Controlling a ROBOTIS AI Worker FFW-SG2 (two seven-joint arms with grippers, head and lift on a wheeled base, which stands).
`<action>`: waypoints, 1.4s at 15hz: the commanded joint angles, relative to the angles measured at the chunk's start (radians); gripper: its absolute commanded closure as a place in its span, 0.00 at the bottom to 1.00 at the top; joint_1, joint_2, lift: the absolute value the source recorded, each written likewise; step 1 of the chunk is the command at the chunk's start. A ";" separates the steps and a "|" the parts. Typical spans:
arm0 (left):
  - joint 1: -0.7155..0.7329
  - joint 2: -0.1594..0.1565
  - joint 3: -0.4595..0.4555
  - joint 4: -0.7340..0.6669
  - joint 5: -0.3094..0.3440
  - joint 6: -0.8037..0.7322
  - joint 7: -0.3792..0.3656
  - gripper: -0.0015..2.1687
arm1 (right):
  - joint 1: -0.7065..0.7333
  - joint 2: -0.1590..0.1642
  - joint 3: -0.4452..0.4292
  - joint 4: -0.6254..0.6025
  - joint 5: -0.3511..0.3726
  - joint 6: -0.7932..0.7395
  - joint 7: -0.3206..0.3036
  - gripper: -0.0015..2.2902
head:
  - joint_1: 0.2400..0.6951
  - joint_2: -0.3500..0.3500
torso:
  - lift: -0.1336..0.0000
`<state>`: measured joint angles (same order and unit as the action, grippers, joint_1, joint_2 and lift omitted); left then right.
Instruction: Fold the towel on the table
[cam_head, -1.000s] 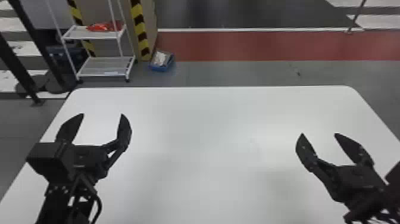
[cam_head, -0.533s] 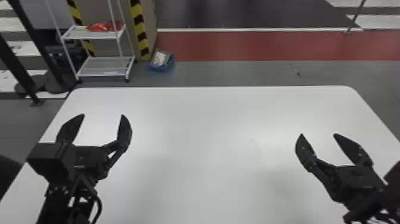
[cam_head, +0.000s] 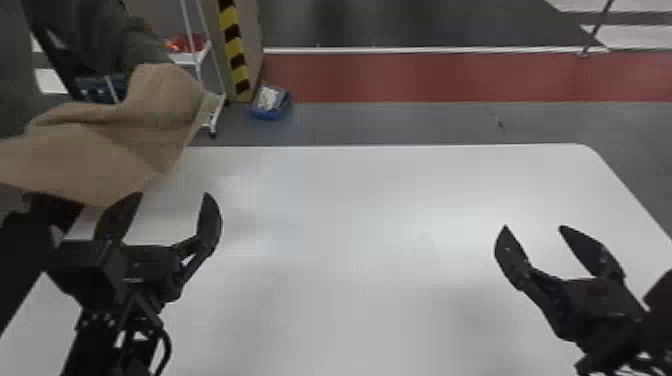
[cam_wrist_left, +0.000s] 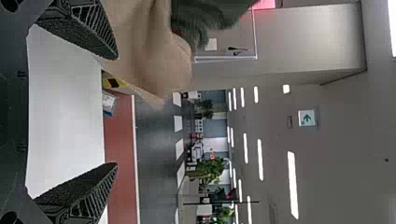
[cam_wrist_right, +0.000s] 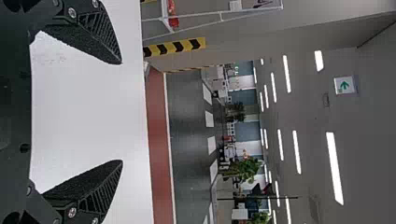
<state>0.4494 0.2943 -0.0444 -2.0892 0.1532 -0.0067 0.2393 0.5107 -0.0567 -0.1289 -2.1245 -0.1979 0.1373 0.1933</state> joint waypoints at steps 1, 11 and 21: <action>-0.001 0.000 -0.002 0.000 0.000 0.000 0.000 0.04 | 0.000 0.000 0.000 0.000 0.000 0.000 0.000 0.06 | 1.00 0.53 | 0.04; -0.005 -0.003 -0.006 0.003 -0.001 0.006 0.000 0.04 | -0.003 -0.003 -0.002 0.005 0.000 0.003 0.000 0.06 | 1.00 0.53 | 0.04; -0.008 0.002 -0.008 0.011 0.000 0.006 -0.002 0.04 | 0.000 -0.002 -0.002 0.005 0.008 0.006 0.003 0.07 | 1.00 0.53 | 0.04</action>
<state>0.4427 0.2947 -0.0515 -2.0786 0.1534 -0.0006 0.2378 0.5103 -0.0583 -0.1304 -2.1186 -0.1937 0.1409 0.1964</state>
